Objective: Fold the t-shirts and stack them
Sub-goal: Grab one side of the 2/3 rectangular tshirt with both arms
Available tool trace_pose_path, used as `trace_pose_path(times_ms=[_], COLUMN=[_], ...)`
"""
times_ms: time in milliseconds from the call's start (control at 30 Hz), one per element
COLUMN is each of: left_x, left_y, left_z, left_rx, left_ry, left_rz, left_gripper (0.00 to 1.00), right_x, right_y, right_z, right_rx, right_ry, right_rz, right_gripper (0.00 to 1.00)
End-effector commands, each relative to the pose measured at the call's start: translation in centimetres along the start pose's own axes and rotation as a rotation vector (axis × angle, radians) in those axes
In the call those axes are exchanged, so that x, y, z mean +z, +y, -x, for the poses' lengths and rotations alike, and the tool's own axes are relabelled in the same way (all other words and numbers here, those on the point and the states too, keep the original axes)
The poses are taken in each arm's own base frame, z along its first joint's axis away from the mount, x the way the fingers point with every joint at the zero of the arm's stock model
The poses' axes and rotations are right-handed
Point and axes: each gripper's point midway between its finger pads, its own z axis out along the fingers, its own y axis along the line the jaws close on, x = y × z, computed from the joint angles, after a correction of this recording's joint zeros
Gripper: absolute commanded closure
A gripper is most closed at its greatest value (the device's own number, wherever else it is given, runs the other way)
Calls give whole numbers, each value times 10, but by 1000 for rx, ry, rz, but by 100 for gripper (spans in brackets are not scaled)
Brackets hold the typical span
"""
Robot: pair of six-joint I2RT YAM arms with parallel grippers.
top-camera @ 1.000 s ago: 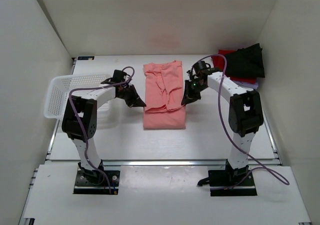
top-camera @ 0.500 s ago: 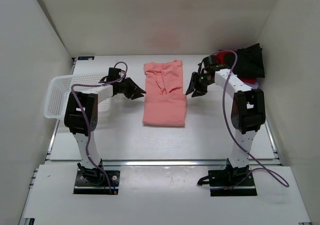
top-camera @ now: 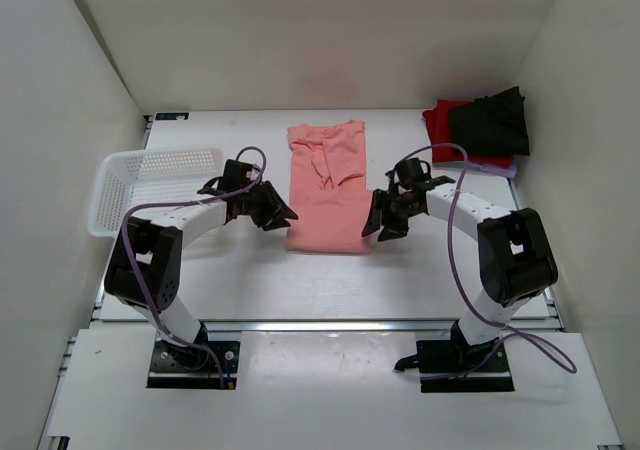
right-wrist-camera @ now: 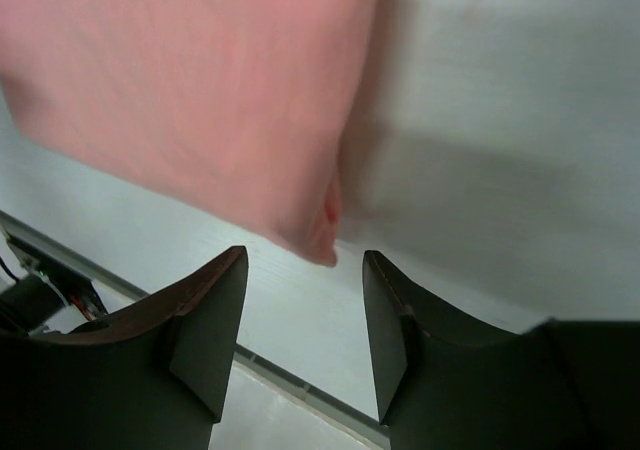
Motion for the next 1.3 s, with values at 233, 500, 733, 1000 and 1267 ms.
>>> trace_pose_path(times_ms=[233, 500, 733, 1000, 1267], left_x=[-4, 16, 32, 2, -28], left_y=[36, 52, 63, 86, 97], left_z=[-27, -40, -52, -95, -159], left_rx=[101, 111, 94, 102, 152], left_ry=[11, 63, 109, 176, 226], left_rz=[143, 197, 195, 220, 202], left_gripper=[52, 49, 100, 100, 100], right_x=[13, 25, 32, 17, 0], right_y=[21, 15, 13, 9, 12], right_z=[-26, -28, -30, -81, -158], right_rx=[7, 55, 65, 24, -22], right_ry=[-13, 22, 41, 89, 165], right_rz=[76, 74, 91, 66, 78], right_gripper=[47, 47, 100, 100, 100])
